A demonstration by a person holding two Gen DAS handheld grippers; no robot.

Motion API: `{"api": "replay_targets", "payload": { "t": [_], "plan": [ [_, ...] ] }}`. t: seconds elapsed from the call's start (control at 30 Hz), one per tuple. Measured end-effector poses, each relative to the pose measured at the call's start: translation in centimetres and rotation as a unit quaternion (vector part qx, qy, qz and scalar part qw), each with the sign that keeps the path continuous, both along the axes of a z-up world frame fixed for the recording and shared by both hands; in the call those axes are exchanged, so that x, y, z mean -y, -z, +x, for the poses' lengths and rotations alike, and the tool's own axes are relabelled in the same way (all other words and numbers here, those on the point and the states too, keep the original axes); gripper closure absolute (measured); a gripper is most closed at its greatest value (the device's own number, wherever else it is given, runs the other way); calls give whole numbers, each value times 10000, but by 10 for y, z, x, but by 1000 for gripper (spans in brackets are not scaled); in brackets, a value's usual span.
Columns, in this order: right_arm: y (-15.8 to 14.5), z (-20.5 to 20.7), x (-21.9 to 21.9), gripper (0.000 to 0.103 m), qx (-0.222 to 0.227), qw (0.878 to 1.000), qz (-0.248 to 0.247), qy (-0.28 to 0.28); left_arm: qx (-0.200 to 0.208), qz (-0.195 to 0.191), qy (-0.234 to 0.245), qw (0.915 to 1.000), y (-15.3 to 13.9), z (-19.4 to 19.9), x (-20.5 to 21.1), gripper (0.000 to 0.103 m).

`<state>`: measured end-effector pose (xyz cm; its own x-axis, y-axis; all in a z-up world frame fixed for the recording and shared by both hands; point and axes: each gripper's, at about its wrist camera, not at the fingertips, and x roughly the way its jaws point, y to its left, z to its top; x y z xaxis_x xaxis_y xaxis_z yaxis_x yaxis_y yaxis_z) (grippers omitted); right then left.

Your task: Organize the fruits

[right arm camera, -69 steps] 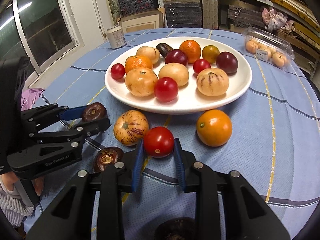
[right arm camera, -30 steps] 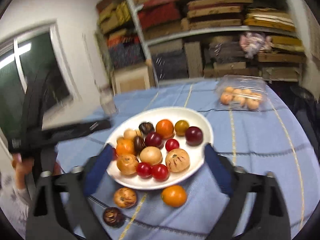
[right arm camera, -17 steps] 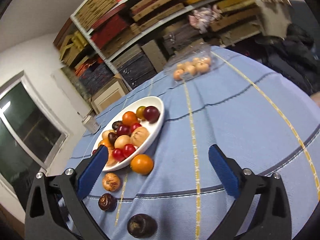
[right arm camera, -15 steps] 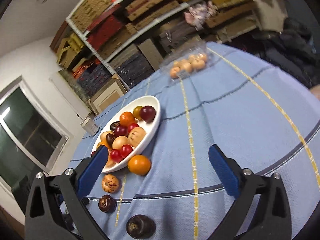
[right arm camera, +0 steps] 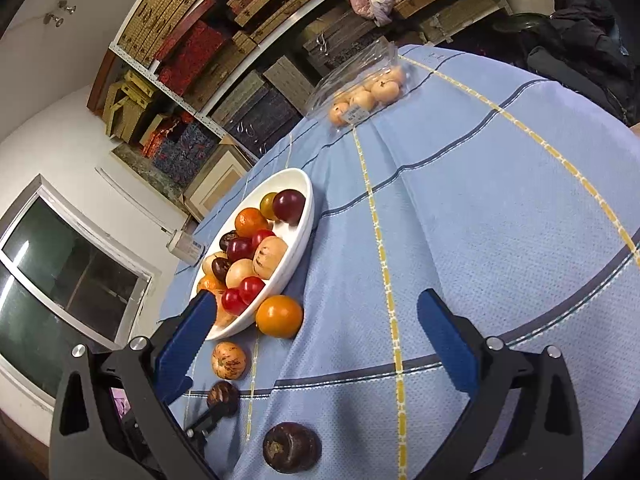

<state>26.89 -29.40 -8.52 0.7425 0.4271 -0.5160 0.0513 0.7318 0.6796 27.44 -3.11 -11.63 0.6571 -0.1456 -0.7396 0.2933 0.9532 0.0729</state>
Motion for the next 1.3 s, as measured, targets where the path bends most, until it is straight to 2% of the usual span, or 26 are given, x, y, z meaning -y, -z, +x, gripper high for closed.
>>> {"api": "replay_targets", "payload": {
  "t": [0.07,0.17,0.43,0.53,0.6,0.67,0.77,0.8,0.93,1.07,1.13,1.2,1.3],
  "plan": [
    [0,0,0,5,19,10000,15,24,44,72,-222,9997,-1,2,-9,13],
    [1,0,0,5,3,10000,52,40,17,-44,-308,9995,-2,1,-19,13],
    [1,-2,-4,5,44,10000,-47,-45,-71,-192,147,9997,0,-1,-5,15],
    [0,-2,-5,5,26,10000,-44,-52,-133,-281,142,9994,2,2,-6,28],
    [0,-2,-5,5,15,10000,-44,-57,-213,-297,139,9992,4,4,-6,44],
    [0,-2,-6,5,12,10000,-48,-62,-309,-322,179,9988,6,7,-5,52],
    [1,-2,-6,5,-17,9999,-64,-84,-340,-332,238,9986,7,7,-2,56],
    [2,-1,-7,5,-25,9999,-73,-95,-337,-334,250,9986,7,7,-2,61],
    [0,-1,-12,5,4,9996,-186,-223,-344,-436,275,9981,7,7,-3,61],
    [-11,-14,-25,5,306,9972,-498,-471,-240,-531,84,9983,3,8,-14,61],
    [-18,-29,-42,5,519,9916,-843,-829,-116,-545,-53,9984,-2,6,-22,61],
    [-23,-47,-65,5,699,9801,-1398,-1224,-66,-605,-161,9980,-6,5,-29,61],
    [-17,-68,-107,5,660,9500,-2457,-1808,-73,-703,-224,9972,-8,6,-34,61]
  ]
}}
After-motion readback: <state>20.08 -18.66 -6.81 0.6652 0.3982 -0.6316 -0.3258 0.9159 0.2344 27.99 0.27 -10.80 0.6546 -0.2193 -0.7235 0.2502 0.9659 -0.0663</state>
